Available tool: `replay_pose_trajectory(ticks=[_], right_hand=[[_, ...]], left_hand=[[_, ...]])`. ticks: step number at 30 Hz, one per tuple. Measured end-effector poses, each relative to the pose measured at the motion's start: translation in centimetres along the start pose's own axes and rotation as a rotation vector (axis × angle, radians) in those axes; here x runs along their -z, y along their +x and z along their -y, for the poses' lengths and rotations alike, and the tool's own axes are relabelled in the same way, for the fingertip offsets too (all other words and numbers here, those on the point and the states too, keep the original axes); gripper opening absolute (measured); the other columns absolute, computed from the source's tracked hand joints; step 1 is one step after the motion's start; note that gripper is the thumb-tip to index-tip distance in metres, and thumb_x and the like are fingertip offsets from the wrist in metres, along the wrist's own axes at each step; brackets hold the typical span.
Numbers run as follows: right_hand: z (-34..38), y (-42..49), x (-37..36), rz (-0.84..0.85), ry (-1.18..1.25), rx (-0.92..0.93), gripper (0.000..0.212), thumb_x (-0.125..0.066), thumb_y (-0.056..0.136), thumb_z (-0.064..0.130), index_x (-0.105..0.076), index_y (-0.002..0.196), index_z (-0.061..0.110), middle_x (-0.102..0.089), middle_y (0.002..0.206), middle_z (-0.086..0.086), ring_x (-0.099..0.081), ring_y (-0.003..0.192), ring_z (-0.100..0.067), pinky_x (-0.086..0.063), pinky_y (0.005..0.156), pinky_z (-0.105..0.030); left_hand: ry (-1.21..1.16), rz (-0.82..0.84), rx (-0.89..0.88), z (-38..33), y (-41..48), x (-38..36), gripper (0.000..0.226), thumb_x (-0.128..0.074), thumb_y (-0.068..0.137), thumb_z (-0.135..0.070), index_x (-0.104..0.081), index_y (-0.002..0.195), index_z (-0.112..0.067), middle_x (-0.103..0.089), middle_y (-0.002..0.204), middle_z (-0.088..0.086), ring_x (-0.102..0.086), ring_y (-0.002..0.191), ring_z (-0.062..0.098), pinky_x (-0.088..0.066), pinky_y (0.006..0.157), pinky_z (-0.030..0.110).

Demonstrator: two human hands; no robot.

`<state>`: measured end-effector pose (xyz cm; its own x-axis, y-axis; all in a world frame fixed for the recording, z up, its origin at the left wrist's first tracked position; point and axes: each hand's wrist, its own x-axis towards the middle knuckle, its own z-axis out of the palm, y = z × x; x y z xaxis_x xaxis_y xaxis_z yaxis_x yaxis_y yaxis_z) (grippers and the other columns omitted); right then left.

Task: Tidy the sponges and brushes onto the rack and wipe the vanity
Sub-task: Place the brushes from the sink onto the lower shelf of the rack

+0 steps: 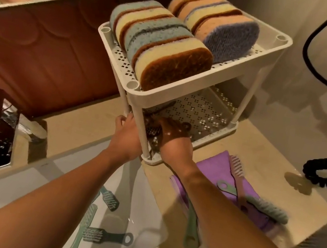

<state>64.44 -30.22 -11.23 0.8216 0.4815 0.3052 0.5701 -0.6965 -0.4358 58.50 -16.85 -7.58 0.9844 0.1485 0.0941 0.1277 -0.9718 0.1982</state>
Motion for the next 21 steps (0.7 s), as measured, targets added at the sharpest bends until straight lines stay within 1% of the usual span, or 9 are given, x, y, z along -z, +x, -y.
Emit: replay_pose_trajectory(ticks=[2, 4, 6, 8, 10, 13, 15, 18, 21], right_hand=[[0.1, 0.0, -0.2, -0.016, -0.022, -0.005, 0.044, -0.076, 0.073, 0.007, -0.067, 0.115, 0.017, -0.070, 0.110, -0.005, -0.064, 0.102, -0.030, -0.053, 0.085, -0.041], [0.2, -0.1, -0.2, -0.002, -0.036, -0.009, 0.041, -0.078, 0.072, 0.009, -0.067, 0.110, 0.017, -0.069, 0.108, -0.005, -0.064, 0.101, -0.031, -0.053, 0.085, -0.042], [0.3, 0.0, -0.1, 0.027, -0.039, -0.015, 0.045, -0.081, 0.070, 0.011, -0.065, 0.111, 0.019, -0.068, 0.109, -0.004, -0.064, 0.102, -0.030, -0.055, 0.086, -0.044], [0.5, -0.1, -0.1, 0.052, -0.044, -0.019, 0.051, -0.084, 0.067, 0.012, -0.065, 0.114, 0.018, -0.068, 0.112, -0.005, -0.065, 0.104, -0.030, -0.056, 0.088, -0.045], [0.5, -0.1, -0.4, 0.068, -0.049, -0.021, 0.056, -0.085, 0.067, 0.016, -0.064, 0.120, 0.018, -0.066, 0.119, -0.006, -0.064, 0.107, -0.031, -0.055, 0.091, -0.047], [0.5, -0.2, -0.1, 0.083, -0.069, -0.032, 0.060, -0.083, 0.073, 0.021, -0.062, 0.130, 0.023, -0.056, 0.140, -0.006, -0.061, 0.115, -0.034, -0.054, 0.096, -0.048], [0.5, -0.2, 0.2, 0.109, -0.109, -0.015, 0.062, -0.077, 0.080, 0.022, -0.056, 0.139, 0.027, -0.046, 0.149, -0.008, -0.053, 0.126, -0.035, -0.047, 0.107, -0.048], [0.6, 0.1, 0.7, 0.180, -0.173, 0.036, 0.065, -0.069, 0.087, 0.026, -0.046, 0.148, 0.027, -0.040, 0.152, -0.008, -0.038, 0.140, -0.033, -0.029, 0.120, -0.048], [0.6, 0.6, 0.6, 0.248, -0.186, 0.036, 0.066, -0.066, 0.090, 0.029, -0.040, 0.151, 0.027, -0.038, 0.155, -0.003, -0.030, 0.145, -0.030, -0.020, 0.123, -0.048]], left_hand=[[0.006, 0.057, -0.004, -0.2, 0.3, 0.5, 0.038, -0.056, 0.092, -0.032, -0.053, 0.129, -0.022, -0.050, 0.135, 0.008, -0.037, 0.130, 0.028, -0.019, 0.111, 0.049], [0.010, 0.126, 0.002, -0.3, 0.5, 1.3, 0.057, -0.052, 0.085, -0.042, -0.047, 0.138, -0.020, -0.045, 0.144, 0.011, -0.031, 0.138, 0.030, -0.016, 0.116, 0.051], [0.075, 0.194, 0.014, -0.2, 0.8, 1.6, 0.080, -0.037, 0.076, -0.053, -0.037, 0.149, -0.019, -0.035, 0.154, 0.012, -0.020, 0.147, 0.033, -0.011, 0.119, 0.055], [0.156, 0.233, 0.025, -0.1, 0.8, 1.3, 0.092, -0.021, 0.073, -0.063, -0.027, 0.155, -0.021, -0.024, 0.162, 0.011, -0.009, 0.152, 0.034, -0.008, 0.120, 0.059], [0.162, 0.239, 0.023, 0.1, 0.9, 0.8, 0.100, -0.012, 0.068, -0.070, -0.025, 0.156, -0.023, -0.023, 0.162, 0.012, -0.008, 0.152, 0.036, -0.006, 0.121, 0.059], [0.162, 0.237, -0.013, 0.3, 1.0, 0.6, 0.102, -0.011, 0.066, -0.072, -0.031, 0.154, -0.024, -0.030, 0.159, 0.012, -0.015, 0.151, 0.035, -0.007, 0.122, 0.059], [0.189, 0.250, -0.023, 0.3, 1.1, 0.4, 0.096, -0.017, 0.071, -0.072, -0.031, 0.154, -0.026, -0.030, 0.160, 0.010, -0.014, 0.151, 0.034, -0.006, 0.122, 0.060], [0.209, 0.277, -0.009, 0.6, 1.2, 0.0, 0.088, -0.033, 0.078, -0.069, -0.026, 0.156, -0.029, -0.026, 0.163, 0.008, -0.009, 0.154, 0.034, -0.003, 0.122, 0.063], [0.224, 0.277, -0.009, 0.6, 1.3, 0.1, 0.087, -0.036, 0.080, -0.068, -0.026, 0.156, -0.027, -0.026, 0.163, 0.010, -0.008, 0.153, 0.038, -0.004, 0.122, 0.064]])
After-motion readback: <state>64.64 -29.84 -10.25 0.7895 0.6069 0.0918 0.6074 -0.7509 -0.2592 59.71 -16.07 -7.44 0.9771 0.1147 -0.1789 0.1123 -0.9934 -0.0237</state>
